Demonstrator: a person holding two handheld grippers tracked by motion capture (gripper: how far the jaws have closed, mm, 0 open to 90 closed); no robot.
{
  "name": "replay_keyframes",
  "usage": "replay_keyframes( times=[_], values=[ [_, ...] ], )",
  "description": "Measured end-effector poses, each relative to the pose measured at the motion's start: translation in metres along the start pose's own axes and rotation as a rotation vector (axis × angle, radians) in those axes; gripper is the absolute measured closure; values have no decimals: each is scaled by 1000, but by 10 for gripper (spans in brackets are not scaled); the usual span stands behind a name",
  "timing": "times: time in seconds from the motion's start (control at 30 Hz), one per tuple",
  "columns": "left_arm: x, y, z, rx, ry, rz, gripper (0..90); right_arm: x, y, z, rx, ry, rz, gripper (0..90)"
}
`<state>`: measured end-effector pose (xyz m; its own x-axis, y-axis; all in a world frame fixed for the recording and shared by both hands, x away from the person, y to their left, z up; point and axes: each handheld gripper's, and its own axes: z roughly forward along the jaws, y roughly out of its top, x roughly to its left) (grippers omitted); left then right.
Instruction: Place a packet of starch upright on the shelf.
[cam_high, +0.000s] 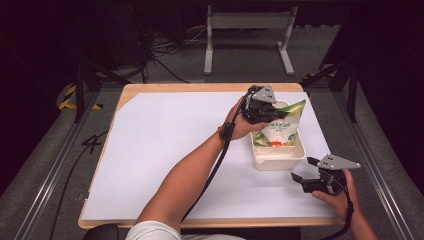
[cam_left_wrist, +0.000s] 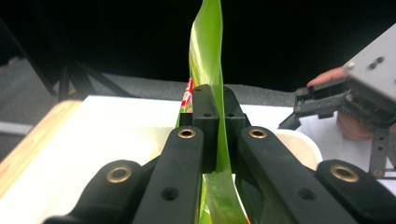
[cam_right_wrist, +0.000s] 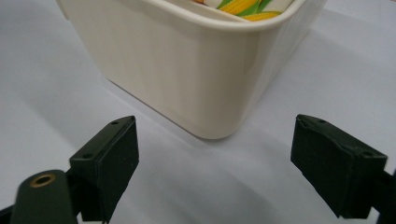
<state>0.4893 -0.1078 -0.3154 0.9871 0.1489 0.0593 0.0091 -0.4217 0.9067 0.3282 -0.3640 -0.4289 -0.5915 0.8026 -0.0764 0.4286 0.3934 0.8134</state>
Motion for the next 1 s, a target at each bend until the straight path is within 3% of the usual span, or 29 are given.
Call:
replay_keyframes(
  times=[0.03, 0.1, 0.17, 0.23, 0.37, 0.47, 0.5, 0.53, 0.57, 0.7, 0.8, 0.83, 0.97, 1.0],
  values=[
    [1, -1, -1, 3, 6, 1, 894, 0, 0, 0, 0, -2, 0, 150],
    [3, -4, -3, -9, -20, -9, 894, 0, 0, 0, -1, -1, 0, 150],
    [-2, -3, -3, 2, -27, 10, 894, -1, 0, 0, -1, -2, 4, 150],
    [-7, -4, -1, 23, 3, 45, 894, -1, 0, 0, 0, -2, 4, 150],
    [-9, -5, 2, 42, -4, 64, 893, 0, 0, 0, -1, -2, 2, 150],
    [-12, -6, 4, 63, 36, 97, 893, 0, 0, 0, -1, -2, 1, 150],
    [-11, -5, 3, 52, 38, 85, 892, 0, 0, 0, -2, -4, 2, 150],
    [-8, -5, 2, 27, 8, 42, 892, 0, 0, -1, -3, -3, 3, 150],
    [-7, -5, 1, 21, 2, 30, 893, 0, 0, -1, -4, -2, 2, 151],
    [-11, -3, -1, 30, 2, 64, 893, -1, 0, -1, -4, -2, 5, 150],
    [-15, 0, 0, 47, 38, 87, 888, -1, 0, -1, -3, -2, 9, 150],
    [-15, 1, 0, 42, 68, 76, 799, -1, 0, -1, -3, -1, 7, 150],
    [-14, 2, -4, 8, 63, 75, 633, 0, 0, -1, -4, -1, 2, 150],
    [-14, 2, -7, -6, 60, 63, 633, 0, 0, -1, -5, -1, 1, 151]
  ],
)
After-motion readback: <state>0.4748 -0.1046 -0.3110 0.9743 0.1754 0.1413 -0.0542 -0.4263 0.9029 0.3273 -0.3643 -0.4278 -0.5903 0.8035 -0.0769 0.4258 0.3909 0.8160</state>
